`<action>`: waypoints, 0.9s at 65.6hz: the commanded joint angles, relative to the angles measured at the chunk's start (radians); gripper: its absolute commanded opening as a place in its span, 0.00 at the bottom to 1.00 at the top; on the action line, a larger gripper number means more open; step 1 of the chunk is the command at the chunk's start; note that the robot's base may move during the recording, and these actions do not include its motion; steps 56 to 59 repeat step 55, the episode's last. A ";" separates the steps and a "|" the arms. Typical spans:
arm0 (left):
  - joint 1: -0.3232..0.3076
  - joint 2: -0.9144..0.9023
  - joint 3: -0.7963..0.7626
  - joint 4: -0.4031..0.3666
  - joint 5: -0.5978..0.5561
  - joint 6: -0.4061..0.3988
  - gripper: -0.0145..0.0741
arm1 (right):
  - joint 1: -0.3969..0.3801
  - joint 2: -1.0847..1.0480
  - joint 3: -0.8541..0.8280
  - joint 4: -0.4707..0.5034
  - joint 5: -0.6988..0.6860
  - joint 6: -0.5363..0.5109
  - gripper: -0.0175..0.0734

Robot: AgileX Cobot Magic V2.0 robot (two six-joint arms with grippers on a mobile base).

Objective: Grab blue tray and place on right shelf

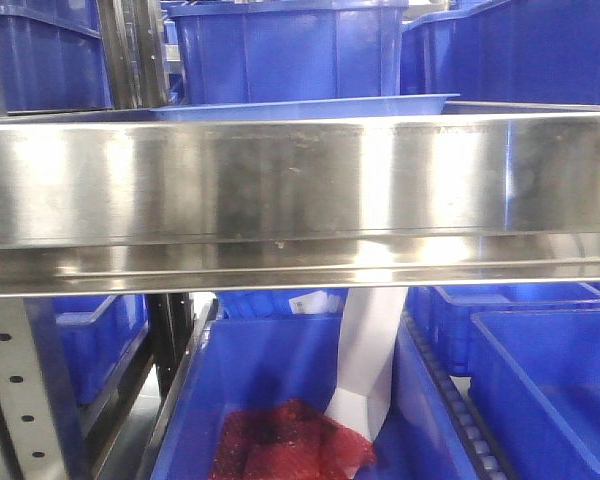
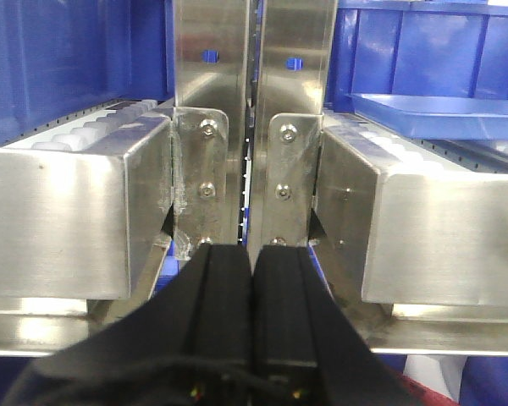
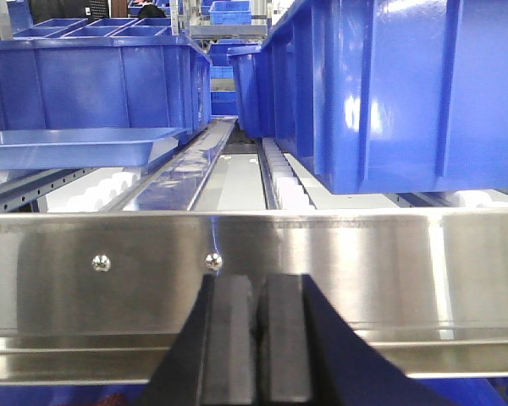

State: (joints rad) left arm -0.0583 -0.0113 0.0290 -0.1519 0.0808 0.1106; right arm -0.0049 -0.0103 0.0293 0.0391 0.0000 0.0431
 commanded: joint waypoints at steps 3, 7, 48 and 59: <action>0.001 -0.011 0.030 -0.004 -0.086 0.004 0.11 | -0.005 -0.020 -0.023 0.002 -0.073 -0.013 0.25; 0.001 -0.011 0.030 -0.004 -0.086 0.004 0.11 | -0.005 -0.020 -0.023 0.002 -0.073 -0.013 0.25; 0.001 -0.011 0.030 -0.004 -0.086 0.004 0.11 | -0.005 -0.020 -0.023 0.002 -0.073 -0.013 0.25; 0.001 -0.011 0.030 -0.004 -0.086 0.004 0.11 | -0.005 -0.020 -0.023 0.002 -0.073 -0.013 0.25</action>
